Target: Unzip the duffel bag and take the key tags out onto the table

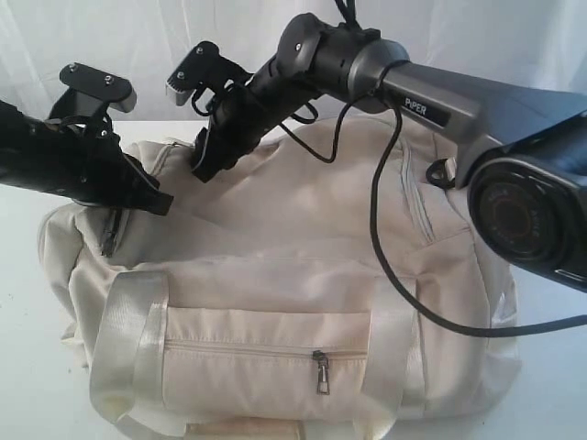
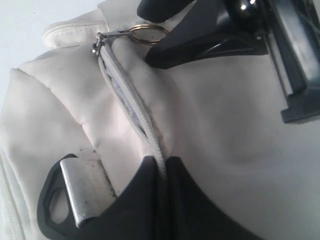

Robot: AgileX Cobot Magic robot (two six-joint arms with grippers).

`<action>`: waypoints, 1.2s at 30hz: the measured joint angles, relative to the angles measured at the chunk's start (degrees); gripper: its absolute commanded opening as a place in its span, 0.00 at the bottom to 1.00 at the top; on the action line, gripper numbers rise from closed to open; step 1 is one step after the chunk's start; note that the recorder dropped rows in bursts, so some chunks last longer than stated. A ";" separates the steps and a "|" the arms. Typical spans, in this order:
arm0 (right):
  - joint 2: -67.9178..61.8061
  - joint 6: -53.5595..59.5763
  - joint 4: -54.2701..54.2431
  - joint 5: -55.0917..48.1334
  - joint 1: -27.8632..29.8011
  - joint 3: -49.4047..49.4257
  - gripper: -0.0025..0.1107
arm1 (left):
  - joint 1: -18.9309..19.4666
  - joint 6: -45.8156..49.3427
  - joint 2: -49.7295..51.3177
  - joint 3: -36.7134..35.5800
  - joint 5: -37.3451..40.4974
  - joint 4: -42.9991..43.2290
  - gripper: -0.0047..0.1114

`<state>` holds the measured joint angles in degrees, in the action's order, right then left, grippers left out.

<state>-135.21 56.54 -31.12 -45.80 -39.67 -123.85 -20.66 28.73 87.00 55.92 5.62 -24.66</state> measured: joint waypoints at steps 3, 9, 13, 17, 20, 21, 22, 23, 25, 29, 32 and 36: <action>0.00 0.00 -0.41 0.97 -0.36 0.00 0.29 | 0.00 0.00 0.00 0.00 0.00 0.00 0.04; 0.00 -0.10 -0.66 1.16 -0.47 0.00 0.25 | 0.00 0.00 0.00 0.03 0.11 0.00 0.04; 0.00 -0.45 -0.09 1.31 -0.54 0.00 0.21 | 0.00 0.00 0.00 0.03 0.11 0.00 0.04; 0.00 -2.18 1.81 1.46 -0.54 0.00 0.12 | 0.00 0.00 0.00 0.03 0.11 0.00 0.04; 0.00 -3.93 3.00 1.51 -0.54 0.00 0.02 | 0.00 0.00 0.00 0.03 0.11 0.00 0.04; 0.00 -4.35 3.09 1.51 -0.54 0.00 0.02 | 0.00 0.00 0.00 0.03 0.11 0.00 0.04; 0.00 -4.83 3.12 1.60 -0.54 0.00 0.02 | 0.00 0.00 0.00 0.03 0.11 0.00 0.04; 0.00 -4.94 3.12 1.65 -0.54 0.00 0.02 | 0.00 0.00 0.00 0.03 0.11 0.00 0.04; 0.00 -5.15 3.22 1.65 -0.54 0.00 0.02 | 0.00 0.00 0.00 0.03 0.11 0.00 0.04; 0.00 -5.48 3.55 1.65 -0.54 0.00 0.02 | 0.00 0.00 0.00 0.03 0.11 0.00 0.04; 0.21 -6.39 4.71 1.87 -0.54 0.00 0.02 | 0.00 0.00 0.00 0.03 0.19 0.00 0.04; 0.68 -13.05 10.58 3.59 -0.54 0.00 0.02 | 0.00 0.00 -2.03 0.03 0.47 0.00 0.04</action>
<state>-134.53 43.49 -20.54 -42.21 -40.22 -123.85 -20.66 28.73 84.97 55.96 6.09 -24.66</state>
